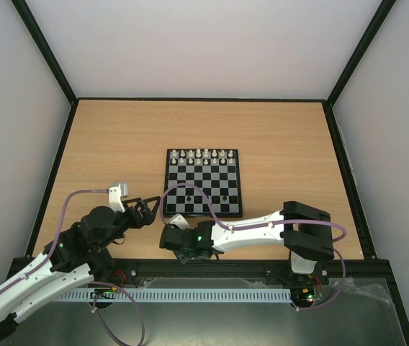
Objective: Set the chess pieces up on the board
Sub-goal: Pick up the chess piece at the center of the board.
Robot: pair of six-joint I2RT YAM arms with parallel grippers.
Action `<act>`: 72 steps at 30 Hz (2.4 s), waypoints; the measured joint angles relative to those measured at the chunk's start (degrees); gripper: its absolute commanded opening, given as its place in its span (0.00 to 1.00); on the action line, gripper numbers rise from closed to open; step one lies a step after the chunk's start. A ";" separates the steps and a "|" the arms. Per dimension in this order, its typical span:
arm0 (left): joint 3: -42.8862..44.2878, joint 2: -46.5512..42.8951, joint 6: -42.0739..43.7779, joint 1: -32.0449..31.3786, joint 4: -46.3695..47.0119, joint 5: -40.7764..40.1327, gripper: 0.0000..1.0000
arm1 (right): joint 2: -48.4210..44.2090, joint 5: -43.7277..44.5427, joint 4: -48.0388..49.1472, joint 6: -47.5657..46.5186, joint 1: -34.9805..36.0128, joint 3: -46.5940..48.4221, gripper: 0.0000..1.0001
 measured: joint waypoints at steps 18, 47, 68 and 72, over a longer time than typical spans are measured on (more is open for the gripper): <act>0.00 0.00 0.02 -0.02 0.02 0.94 1.00 | -2.01 0.55 0.42 -0.04 -0.02 -1.27 0.28; 0.00 0.00 0.04 -0.02 0.02 0.98 0.99 | 0.11 -3.13 3.91 -0.96 -2.67 -3.34 0.16; 0.00 0.00 0.04 -0.02 0.02 0.96 1.00 | -5.97 -2.10 1.79 -1.57 -3.23 -4.94 0.03; 0.00 0.00 0.04 -0.02 0.07 0.96 0.99 | -12.96 -0.63 -2.03 -2.27 -4.20 -4.22 0.03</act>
